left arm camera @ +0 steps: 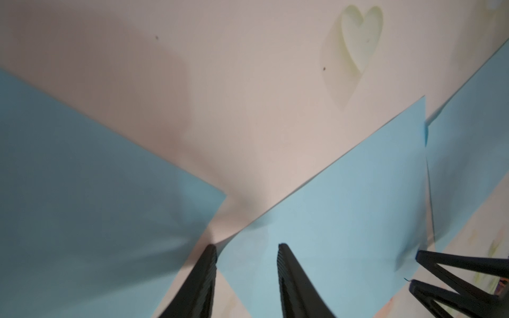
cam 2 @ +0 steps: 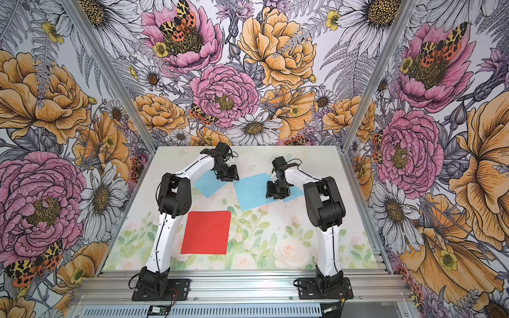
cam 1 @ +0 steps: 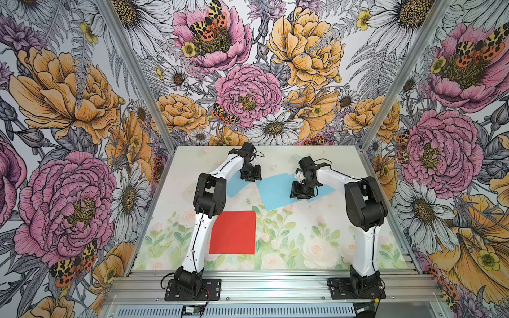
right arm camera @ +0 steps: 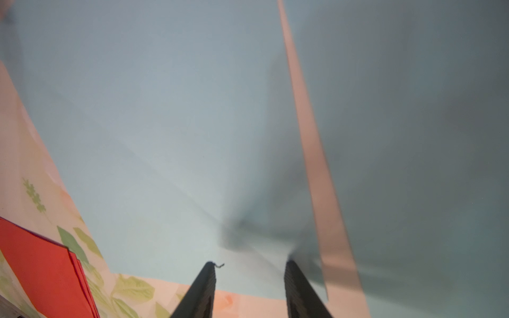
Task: Sort the scattered colored papers by color
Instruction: Pick up the colored paper from the center of the board.
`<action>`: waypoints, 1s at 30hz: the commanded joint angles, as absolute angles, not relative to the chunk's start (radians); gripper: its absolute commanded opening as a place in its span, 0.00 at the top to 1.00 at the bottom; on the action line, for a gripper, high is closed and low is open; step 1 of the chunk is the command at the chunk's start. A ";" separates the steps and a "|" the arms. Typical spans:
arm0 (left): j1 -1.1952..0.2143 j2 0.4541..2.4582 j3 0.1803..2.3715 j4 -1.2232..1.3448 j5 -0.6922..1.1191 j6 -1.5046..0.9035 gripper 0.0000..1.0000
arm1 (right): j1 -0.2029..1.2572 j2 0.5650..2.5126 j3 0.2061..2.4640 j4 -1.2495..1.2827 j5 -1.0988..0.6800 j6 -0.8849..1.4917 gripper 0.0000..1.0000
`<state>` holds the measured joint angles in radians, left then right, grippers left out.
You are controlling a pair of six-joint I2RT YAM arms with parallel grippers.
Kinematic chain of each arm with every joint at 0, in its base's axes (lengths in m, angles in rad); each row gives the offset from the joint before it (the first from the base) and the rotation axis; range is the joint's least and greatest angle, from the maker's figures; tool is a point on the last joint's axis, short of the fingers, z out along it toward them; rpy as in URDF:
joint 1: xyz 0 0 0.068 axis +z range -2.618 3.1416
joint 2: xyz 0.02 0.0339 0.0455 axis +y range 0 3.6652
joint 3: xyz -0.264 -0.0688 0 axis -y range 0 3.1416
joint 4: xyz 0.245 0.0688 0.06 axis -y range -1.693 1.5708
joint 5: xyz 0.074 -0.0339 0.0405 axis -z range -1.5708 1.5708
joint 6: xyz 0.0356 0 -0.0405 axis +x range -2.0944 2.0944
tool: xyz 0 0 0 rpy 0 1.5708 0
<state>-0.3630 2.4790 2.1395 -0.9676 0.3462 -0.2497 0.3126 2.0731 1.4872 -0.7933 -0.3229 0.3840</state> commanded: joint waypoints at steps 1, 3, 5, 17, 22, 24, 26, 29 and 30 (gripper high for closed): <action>-0.385 2.543 2.059 -1.037 0.452 -0.198 0.61 | 0.309 2.099 1.520 -0.785 -0.331 0.397 0.56; -0.385 2.534 2.047 -1.035 0.468 -0.189 0.61 | 0.308 2.100 1.522 -0.785 -0.333 0.396 0.56; -0.382 2.527 2.035 -1.032 0.477 -0.183 0.61 | 0.309 2.102 1.523 -0.785 -0.333 0.397 0.56; -0.370 2.499 1.987 -1.022 0.425 -0.166 1.00 | 0.308 2.092 1.535 -0.787 -0.344 0.401 0.56; -0.374 2.455 2.062 -1.011 0.432 -0.196 1.00 | 0.300 2.014 1.587 -0.814 -0.334 0.384 0.54; -0.374 2.426 2.116 -1.007 0.457 -0.215 1.00 | 0.287 1.967 1.635 -0.852 -0.313 0.366 0.47; -0.369 2.369 2.127 -0.956 0.512 -0.266 1.00 | 0.270 1.920 1.701 -0.915 -0.286 0.337 0.41; -0.394 2.266 2.117 -0.875 0.538 -0.321 1.00 | 0.235 1.839 1.768 -0.983 -0.253 0.305 0.37; -0.404 2.238 2.118 -0.851 0.558 -0.339 1.00 | 0.224 1.809 1.775 -0.994 -0.241 0.299 0.35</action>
<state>-0.3759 2.3882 2.0888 -0.9504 0.4904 -0.2680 0.2554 1.9343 1.7092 -0.9180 -0.2977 0.3389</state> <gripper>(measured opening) 0.053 0.645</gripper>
